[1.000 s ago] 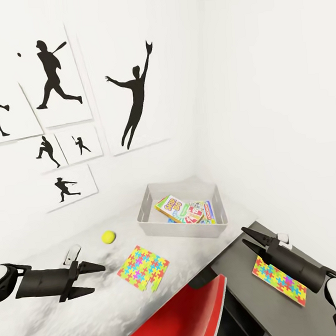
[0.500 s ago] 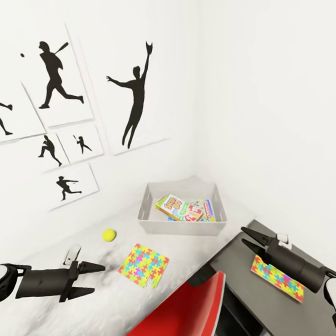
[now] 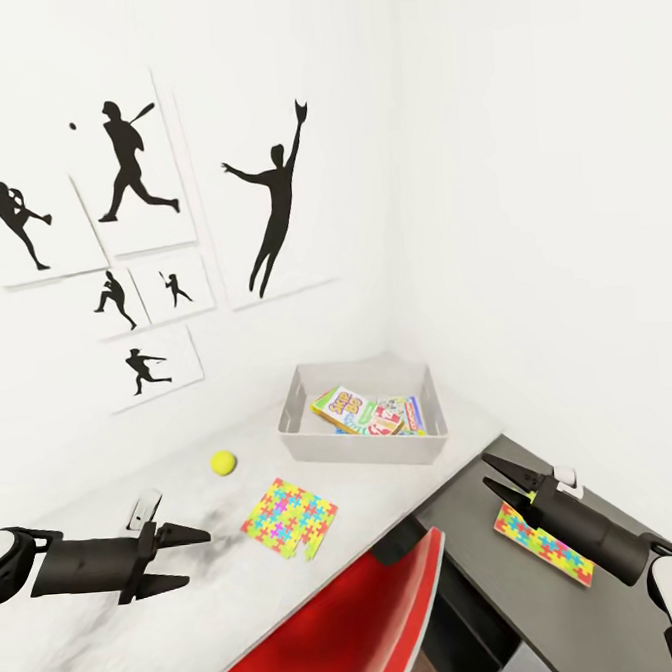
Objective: Put all the toys in the child's room - the three board games (two on the bed and one on the table), the two jigsaw puzzles on the table, and the tennis ball on the table - inside the toy box on the table in the child's room.
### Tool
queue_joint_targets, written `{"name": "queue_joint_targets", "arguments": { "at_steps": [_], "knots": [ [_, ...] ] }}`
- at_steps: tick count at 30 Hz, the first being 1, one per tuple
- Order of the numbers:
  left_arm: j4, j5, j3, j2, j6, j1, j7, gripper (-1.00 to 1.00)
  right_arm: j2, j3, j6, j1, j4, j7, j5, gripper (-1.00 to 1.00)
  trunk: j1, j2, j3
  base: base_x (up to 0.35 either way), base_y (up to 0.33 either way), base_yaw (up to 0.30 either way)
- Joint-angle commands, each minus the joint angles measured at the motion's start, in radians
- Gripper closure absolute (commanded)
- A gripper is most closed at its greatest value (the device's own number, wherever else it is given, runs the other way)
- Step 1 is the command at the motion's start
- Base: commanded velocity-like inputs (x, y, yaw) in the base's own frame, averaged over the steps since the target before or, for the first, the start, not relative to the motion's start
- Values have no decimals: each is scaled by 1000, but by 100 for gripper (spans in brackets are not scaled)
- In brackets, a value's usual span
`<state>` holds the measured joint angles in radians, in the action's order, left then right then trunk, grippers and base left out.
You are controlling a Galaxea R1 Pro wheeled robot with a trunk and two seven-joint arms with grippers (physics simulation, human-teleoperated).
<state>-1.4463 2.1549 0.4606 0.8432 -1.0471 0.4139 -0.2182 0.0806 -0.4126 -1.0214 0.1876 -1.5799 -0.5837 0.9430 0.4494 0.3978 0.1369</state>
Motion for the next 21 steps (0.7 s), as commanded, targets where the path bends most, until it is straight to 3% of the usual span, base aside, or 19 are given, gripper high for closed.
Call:
{"name": "queue_joint_targets", "arguments": {
  "at_steps": [1,21],
  "knots": [
    [0,10,2,1,0,2,-9,-100,0,-2,-5,1,0,-7,-6,-100,1,2,0,-26,0,0],
    [0,10,2,1,0,2,-9,-100,-1,-1,-5,1,0,-7,-6,-100,1,2,-33,-3,0,0]
  ]
}}
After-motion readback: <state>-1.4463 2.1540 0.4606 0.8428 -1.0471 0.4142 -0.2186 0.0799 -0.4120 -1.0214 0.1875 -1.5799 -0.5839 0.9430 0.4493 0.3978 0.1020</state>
